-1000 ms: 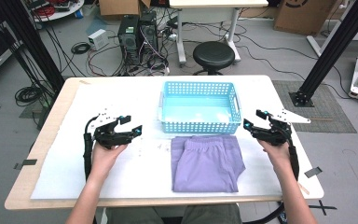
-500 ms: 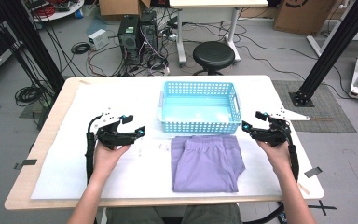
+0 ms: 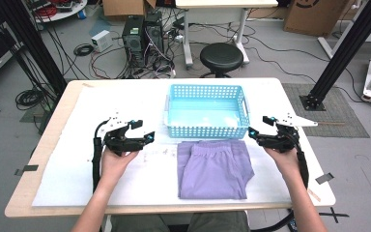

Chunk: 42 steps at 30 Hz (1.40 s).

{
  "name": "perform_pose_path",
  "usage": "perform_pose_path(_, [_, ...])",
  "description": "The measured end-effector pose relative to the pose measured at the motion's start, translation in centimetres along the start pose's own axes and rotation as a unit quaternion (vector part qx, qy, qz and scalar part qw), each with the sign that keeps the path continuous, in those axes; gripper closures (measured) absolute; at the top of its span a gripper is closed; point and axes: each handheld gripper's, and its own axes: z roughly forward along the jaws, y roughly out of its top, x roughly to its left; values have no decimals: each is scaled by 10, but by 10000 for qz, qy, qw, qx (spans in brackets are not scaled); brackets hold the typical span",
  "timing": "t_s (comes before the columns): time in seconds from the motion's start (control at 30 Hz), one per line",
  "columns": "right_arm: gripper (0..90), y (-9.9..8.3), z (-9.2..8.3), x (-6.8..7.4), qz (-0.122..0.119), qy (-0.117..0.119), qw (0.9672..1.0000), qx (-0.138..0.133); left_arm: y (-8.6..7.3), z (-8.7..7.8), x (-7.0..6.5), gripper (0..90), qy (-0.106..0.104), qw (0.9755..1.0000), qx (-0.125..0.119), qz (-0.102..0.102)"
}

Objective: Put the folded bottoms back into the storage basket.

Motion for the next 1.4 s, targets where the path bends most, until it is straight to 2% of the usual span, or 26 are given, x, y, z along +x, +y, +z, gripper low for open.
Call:
perform_pose_path(0.07, [243, 0, -2, 4, -68, -21, 10000, 35, 1, 0, -4, 290, -17, 10000, -1, -20])
perform_pose_path(0.13, [272, -2, -5, 9, -79, 62, 9999, 60, 2, 1, -9, 320, -179, 9998, -31, -70])
perform_pose_path(0.27, [279, -7, -11, 17, -57, 228, 9997, 49, 4, 2, -22, 328, -266, 9996, 57, 57])
perform_pose_path(0.33, [262, -10, -14, 21, -23, 256, 9996, 75, 2, 4, -29, 328, -400, 9991, 123, -39])
perform_pose_path(0.43, [262, -14, -19, 27, 26, 268, 9996, 132, -3, 7, -35, 322, -754, 9965, 215, -306])
perform_pose_path(0.53, [261, -20, -24, 34, 60, 248, 9995, 162, -10, 10, -45, 291, -1073, 9914, 478, -576])
perform_pose_path(0.6, [258, -24, -27, 39, 61, 309, 9994, 150, -16, 13, -54, 291, -1049, 9903, 664, -623])
perform_pose_path(0.73, [258, -33, -30, 54, -32, 335, 9991, 247, -27, 17, -77, 310, -878, 9909, 956, -370])
perform_pose_path(0.8, [258, -37, -32, 60, -151, 298, 9989, 322, -30, 18, -85, 314, -868, 9908, 989, -319])
perform_pose_path(0.87, [259, -40, -32, 65, -286, 211, 9986, 396, -32, 19, -91, 336, -827, 9907, 1016, -368])
perform_pose_path(0.97, [259, -45, -32, 66, -339, 281, 9980, 444, -36, 19, -95, 355, -683, 9912, 1080, -355])
perform_pose_path(1.03, [259, -48, -33, 66, -363, 295, 9979, 458, -41, 19, -94, 354, -682, 9897, 1151, -518])
perform_pose_path(1.13, [259, -51, -34, 65, -356, 269, 9978, 485, -47, 21, -92, 351, -752, 9857, 1292, -779])
perform_pose_path(1.3, [254, -55, -34, 62, -207, 278, 9979, 545, -53, 25, -95, 344, -781, 9805, 1493, -1011])
perform_pose_path(1.37, [253, -55, -34, 63, -237, 265, 9979, 543, -53, 24, -95, 345, -827, 9793, 1478, -1105])
perform_pose_path(1.4, [254, -55, -34, 63, -227, 262, 9978, 574, -54, 24, -95, 345, -884, 9777, 1439, -1252])
